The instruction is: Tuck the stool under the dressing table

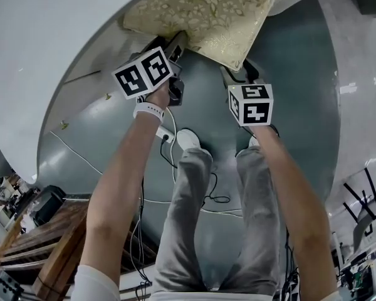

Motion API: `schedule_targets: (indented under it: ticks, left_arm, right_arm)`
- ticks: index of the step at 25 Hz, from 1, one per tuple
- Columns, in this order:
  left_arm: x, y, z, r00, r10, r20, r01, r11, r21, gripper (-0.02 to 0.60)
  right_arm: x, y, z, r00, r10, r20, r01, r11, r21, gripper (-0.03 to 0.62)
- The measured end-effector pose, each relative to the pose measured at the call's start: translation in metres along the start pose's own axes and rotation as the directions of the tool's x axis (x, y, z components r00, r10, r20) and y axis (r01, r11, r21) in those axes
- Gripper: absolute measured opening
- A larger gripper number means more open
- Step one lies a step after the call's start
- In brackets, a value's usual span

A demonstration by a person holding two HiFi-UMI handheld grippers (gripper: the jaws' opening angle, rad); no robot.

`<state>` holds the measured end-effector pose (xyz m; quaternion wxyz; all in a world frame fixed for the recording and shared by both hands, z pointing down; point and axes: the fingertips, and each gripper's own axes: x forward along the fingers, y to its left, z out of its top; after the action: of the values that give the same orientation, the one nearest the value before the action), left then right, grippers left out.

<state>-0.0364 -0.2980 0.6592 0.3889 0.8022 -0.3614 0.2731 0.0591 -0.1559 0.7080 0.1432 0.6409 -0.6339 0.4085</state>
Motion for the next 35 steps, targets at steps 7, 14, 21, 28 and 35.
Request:
schedule_targets:
  ticks: [7, 14, 21, 28, 35]
  left_arm:
    - [-0.005, 0.007, -0.008, 1.000, 0.013, -0.018, -0.013, 1.000, -0.003, 0.270]
    - [-0.012, 0.010, -0.010, 1.000, 0.007, -0.023, -0.007, 1.000, 0.025, 0.268]
    - [-0.003, 0.009, 0.002, 0.998, -0.012, -0.065, 0.018, 0.996, 0.090, 0.268]
    - [0.010, 0.007, 0.057, 1.000, 0.000, 0.014, -0.002, 0.991, 0.136, 0.215]
    - [0.001, -0.017, 0.047, 0.999, -0.007, 0.042, 0.000, 0.984, 0.178, 0.215]
  right_arm:
    - [0.002, 0.008, -0.011, 1.000, -0.013, -0.021, 0.013, 1.000, -0.019, 0.256]
    - [-0.004, 0.022, -0.021, 0.999, 0.005, -0.046, -0.006, 1.000, -0.015, 0.256]
    - [-0.004, 0.029, -0.017, 0.999, 0.000, -0.036, 0.000, 1.000, -0.014, 0.258]
    - [0.030, 0.067, 0.011, 0.995, 0.095, -0.013, -0.095, 0.995, 0.008, 0.256]
    - [0.007, 0.042, 0.023, 0.994, 0.107, 0.032, -0.109, 0.989, 0.097, 0.262]
